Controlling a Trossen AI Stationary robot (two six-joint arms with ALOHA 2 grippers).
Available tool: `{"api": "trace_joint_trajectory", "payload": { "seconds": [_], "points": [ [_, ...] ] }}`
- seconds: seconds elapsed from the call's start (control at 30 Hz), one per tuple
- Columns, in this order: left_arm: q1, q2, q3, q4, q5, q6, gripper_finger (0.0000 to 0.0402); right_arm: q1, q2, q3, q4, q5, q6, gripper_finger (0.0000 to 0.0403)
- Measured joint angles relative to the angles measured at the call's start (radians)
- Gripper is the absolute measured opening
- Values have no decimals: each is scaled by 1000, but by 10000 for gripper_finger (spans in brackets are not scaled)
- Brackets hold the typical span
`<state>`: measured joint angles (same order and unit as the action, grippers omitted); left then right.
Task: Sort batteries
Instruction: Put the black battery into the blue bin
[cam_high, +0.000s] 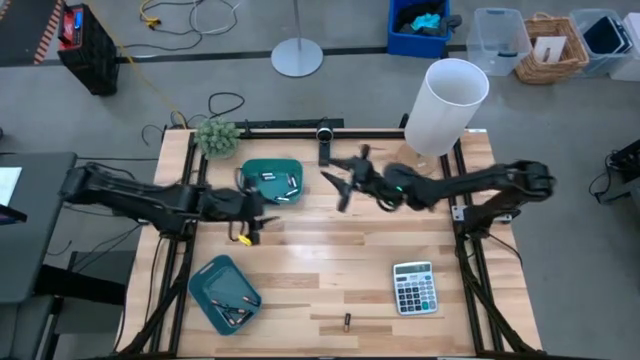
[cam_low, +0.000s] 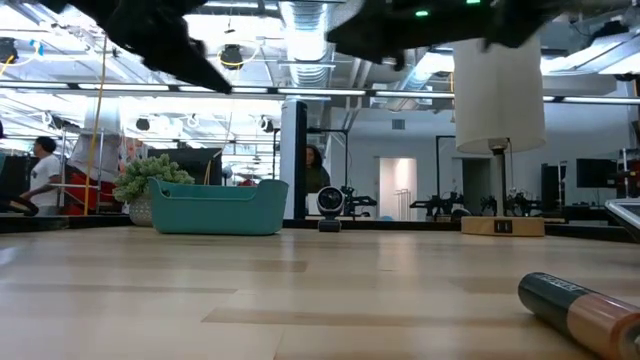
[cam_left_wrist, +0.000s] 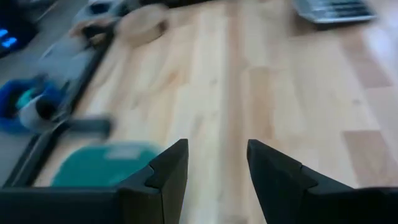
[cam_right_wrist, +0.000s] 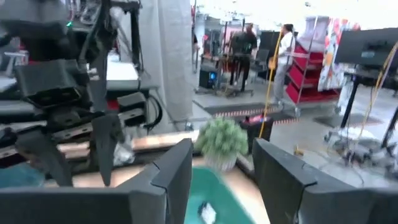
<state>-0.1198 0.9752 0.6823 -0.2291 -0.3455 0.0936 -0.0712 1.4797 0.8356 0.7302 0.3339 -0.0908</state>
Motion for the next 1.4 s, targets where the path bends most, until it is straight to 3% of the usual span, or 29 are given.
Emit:
{"api": "trace_joint_trajectory", "payload": {
  "seconds": [0.23, 0.37, 0.47, 0.63, 0.8, 0.97, 1.13, 1.4],
  "points": [
    [0, 300, 27, 344, 234, 191, 160, 166, -217, -237, 6, 157, 31, 180],
    [-16, 477, 151, 364, 375, 276, 160, 253, -309, -307, 5, 220, 33, 180],
    [-39, 619, 281, 280, 427, 350, 160, 303, -375, -314, -7, 254, 10, 180],
    [-80, 817, 482, 95, 481, 472, 160, 400, -438, -315, -40, 259, -65, 180],
    [-118, 931, 619, 16, 538, 567, 160, 469, -467, -315, -48, 342, -127, 180],
    [-155, 1017, 703, -12, 586, 680, 168, 504, -482, -315, -50, 351, -166, 180],
    [-184, 1107, 775, -33, 612, 726, 208, 510, -486, -315, -51, 352, -177, 180],
    [-235, 1187, 896, -60, 560, 801, 242, 517, -486, -314, -49, 352, -180, 180]
  ]
}}
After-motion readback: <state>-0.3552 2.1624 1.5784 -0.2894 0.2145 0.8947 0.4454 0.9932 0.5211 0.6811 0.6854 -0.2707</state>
